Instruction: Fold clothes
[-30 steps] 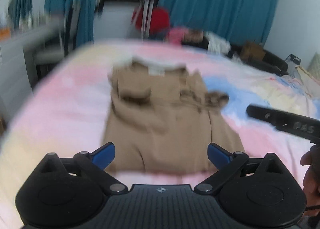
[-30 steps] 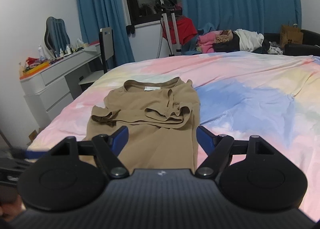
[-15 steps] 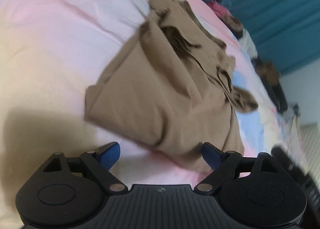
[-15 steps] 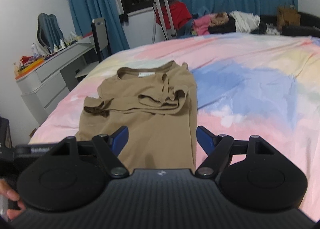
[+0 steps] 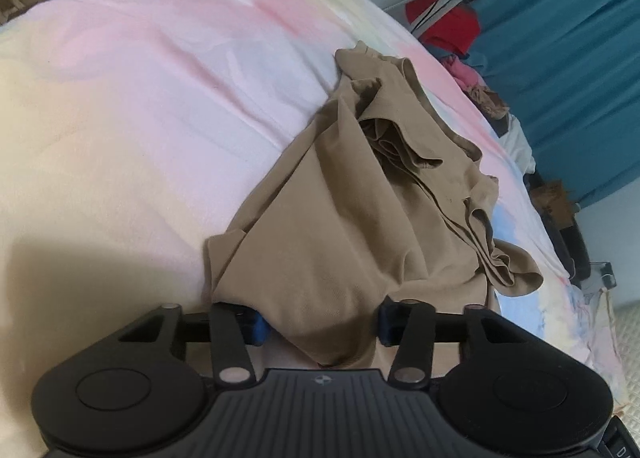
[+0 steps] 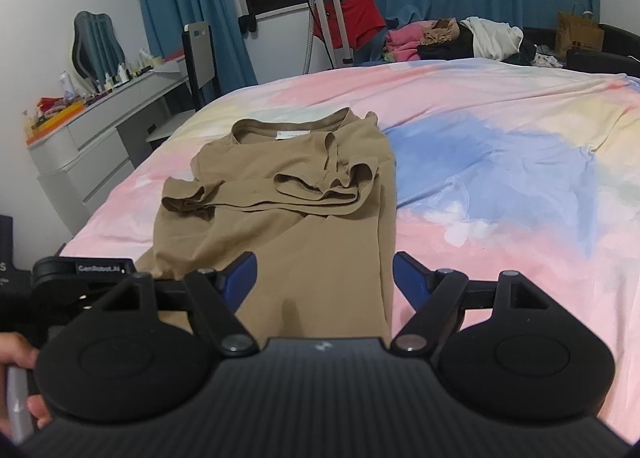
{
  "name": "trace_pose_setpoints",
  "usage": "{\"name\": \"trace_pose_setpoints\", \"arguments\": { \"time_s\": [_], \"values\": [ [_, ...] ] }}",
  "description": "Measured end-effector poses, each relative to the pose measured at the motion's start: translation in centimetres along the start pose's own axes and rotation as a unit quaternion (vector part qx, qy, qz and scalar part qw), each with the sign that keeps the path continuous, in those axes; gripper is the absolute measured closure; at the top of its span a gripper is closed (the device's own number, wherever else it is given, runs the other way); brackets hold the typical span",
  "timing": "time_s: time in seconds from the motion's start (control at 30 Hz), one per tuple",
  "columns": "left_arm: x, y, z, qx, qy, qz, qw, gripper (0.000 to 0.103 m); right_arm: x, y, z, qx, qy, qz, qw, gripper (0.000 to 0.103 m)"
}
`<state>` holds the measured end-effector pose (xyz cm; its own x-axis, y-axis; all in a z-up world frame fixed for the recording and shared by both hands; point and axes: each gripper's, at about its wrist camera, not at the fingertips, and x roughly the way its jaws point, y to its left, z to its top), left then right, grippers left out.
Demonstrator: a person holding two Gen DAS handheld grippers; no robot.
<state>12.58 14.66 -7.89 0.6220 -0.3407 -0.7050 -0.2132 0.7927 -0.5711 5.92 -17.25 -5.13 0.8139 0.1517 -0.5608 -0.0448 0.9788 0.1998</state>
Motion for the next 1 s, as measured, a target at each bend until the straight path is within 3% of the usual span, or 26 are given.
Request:
{"name": "trace_pose_setpoints", "arguments": {
  "time_s": [0.2,0.3,0.37,0.4,0.57,0.63,0.73,0.83,0.93,1.0],
  "values": [
    [-0.3,0.0,0.1,-0.008,-0.009,-0.014,0.9998,0.081,-0.1,0.0,0.0,0.004,-0.003,0.013,1.000,0.026],
    [-0.5,-0.3,0.2,-0.013,-0.017,-0.024,0.9995,0.084,0.2,-1.2,-0.1,0.082,0.021,0.076,0.994,0.024],
    [-0.7,-0.4,0.2,-0.020,-0.023,-0.034,0.9989,0.084,1.4,-3.0,-0.8,0.201,0.064,0.157,0.965,0.024],
    [-0.9,-0.3,0.2,-0.025,-0.026,-0.041,0.9985,0.085,2.3,-3.7,-1.5,0.260,0.088,0.194,0.942,0.024],
    [-1.2,-0.1,0.6,-0.053,-0.032,-0.081,0.9948,0.088,5.8,-3.1,-4.5,0.382,0.162,0.283,0.865,0.025],
    [-1.3,0.2,0.8,-0.075,-0.031,-0.098,0.9918,0.089,7.2,-2.6,-5.3,0.404,0.182,0.299,0.845,0.024],
    [-1.1,0.8,1.1,-0.106,-0.027,-0.114,0.9875,0.089,8.5,-3.9,-6.1,0.452,0.178,0.274,0.830,0.024],
    [-1.0,0.9,1.5,-0.117,-0.026,-0.123,0.9852,0.089,8.5,-6.2,-6.8,0.493,0.150,0.204,0.833,0.025],
    [-1.6,0.5,2.0,-0.118,-0.025,-0.129,0.9844,0.089,7.8,-7.9,-7.0,0.518,0.113,0.167,0.831,0.038],
    [-1.9,0.2,2.3,-0.118,-0.024,-0.133,0.9837,0.089,7.6,-8.3,-6.6,0.512,0.097,0.143,0.841,0.055]
  ]
}}
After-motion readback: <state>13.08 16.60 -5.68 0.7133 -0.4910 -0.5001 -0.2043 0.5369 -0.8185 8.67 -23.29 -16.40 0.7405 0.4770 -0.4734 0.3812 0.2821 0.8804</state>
